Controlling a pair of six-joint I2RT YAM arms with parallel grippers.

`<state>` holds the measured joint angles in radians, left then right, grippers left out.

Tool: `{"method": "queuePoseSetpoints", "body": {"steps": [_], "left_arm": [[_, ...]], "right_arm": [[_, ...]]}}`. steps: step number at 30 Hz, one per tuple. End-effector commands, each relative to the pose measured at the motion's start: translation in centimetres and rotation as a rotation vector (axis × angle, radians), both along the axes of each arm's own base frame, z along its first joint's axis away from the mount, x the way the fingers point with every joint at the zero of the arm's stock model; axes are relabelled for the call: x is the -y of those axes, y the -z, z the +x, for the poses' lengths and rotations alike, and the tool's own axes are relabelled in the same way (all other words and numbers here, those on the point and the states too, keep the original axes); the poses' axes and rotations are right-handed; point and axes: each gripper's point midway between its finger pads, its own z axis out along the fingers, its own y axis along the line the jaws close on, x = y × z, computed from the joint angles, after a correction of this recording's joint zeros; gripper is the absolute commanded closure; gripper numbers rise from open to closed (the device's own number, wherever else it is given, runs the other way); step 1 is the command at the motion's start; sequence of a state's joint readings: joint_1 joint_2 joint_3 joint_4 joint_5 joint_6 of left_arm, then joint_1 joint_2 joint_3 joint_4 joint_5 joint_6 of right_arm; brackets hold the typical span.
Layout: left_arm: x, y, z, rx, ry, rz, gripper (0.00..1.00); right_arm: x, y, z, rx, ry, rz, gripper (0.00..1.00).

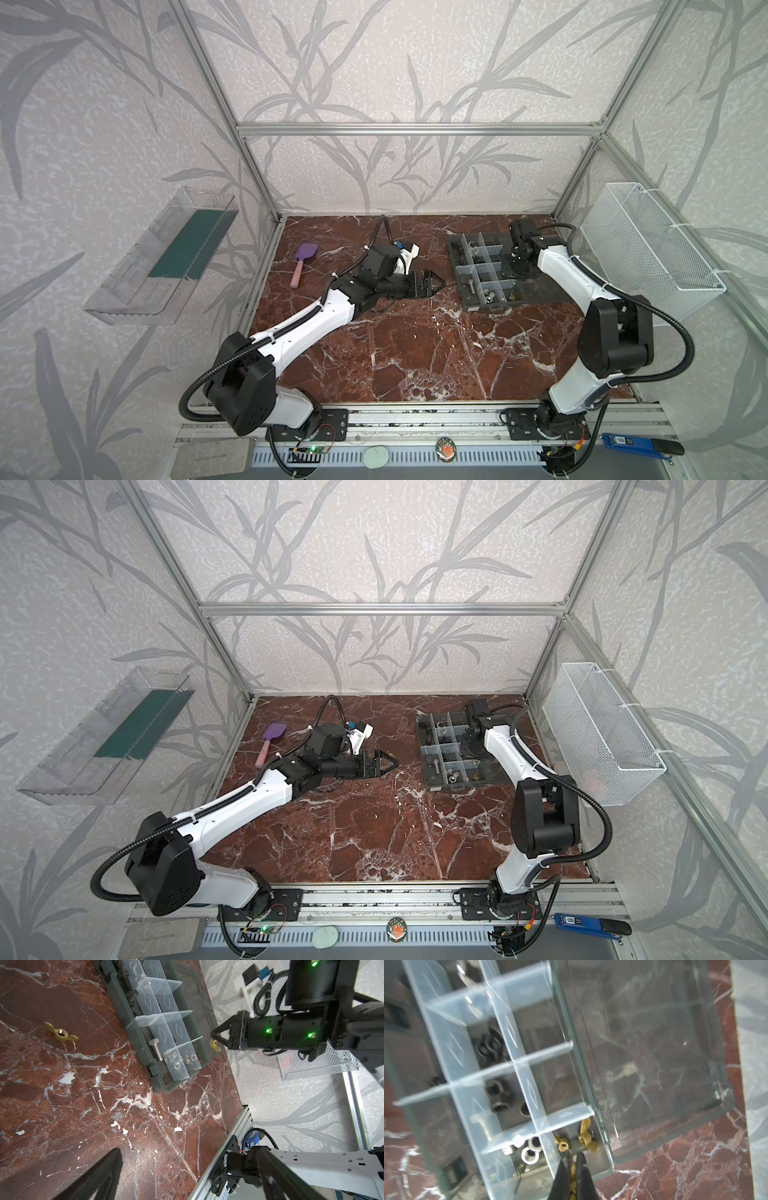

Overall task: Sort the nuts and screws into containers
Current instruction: 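Carry the brass wing nut over the organizer compartment with the right gripper, then open the right gripper to drop the brass wing nut into the compartment, then move the right gripper back and close it on the last brass wing nut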

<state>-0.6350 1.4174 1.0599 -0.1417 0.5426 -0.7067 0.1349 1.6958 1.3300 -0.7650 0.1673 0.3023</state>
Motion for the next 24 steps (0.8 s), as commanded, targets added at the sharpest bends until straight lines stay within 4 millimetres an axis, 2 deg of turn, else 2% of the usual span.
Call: {"method": "queuePoseSetpoints", "body": {"steps": [1,4,7,9,12,14,18,20,24], "left_arm": [[0.4,-1.5,0.5,0.048,0.003,-0.015,0.01],[0.4,-1.2,0.5,0.039,0.001,-0.012,0.01],[0.3,-1.1,0.3,0.036,0.003,-0.011,0.01],[0.1,-1.1,0.3,0.041,-0.001,-0.001,0.01],[-0.2,-1.4,0.4,0.050,-0.005,0.009,0.01],[-0.6,-1.6,0.7,0.049,-0.015,0.005,0.01],[-2.4,-2.0,1.7,0.041,-0.073,-0.025,0.01],[-3.4,-2.0,2.0,0.033,-0.097,-0.033,0.01],[-5.1,-1.6,2.0,0.011,-0.132,-0.048,0.01]], "right_arm": [[0.2,0.5,-0.4,-0.008,0.001,-0.033,1.00],[0.9,2.8,-0.8,-0.064,0.008,-0.071,0.97],[1.4,3.5,-0.9,-0.090,0.008,-0.110,0.81],[1.5,3.1,-0.6,-0.081,0.003,-0.115,0.74],[0.4,1.2,0.1,-0.030,-0.027,-0.079,0.68],[-1.6,-0.5,0.9,0.022,-0.076,-0.039,0.65],[-8.2,-3.1,2.7,0.115,-0.214,0.032,0.62],[-12.1,-3.4,3.6,0.134,-0.293,0.077,0.61],[-19.4,-2.7,5.0,0.144,-0.452,0.106,0.60]]}}
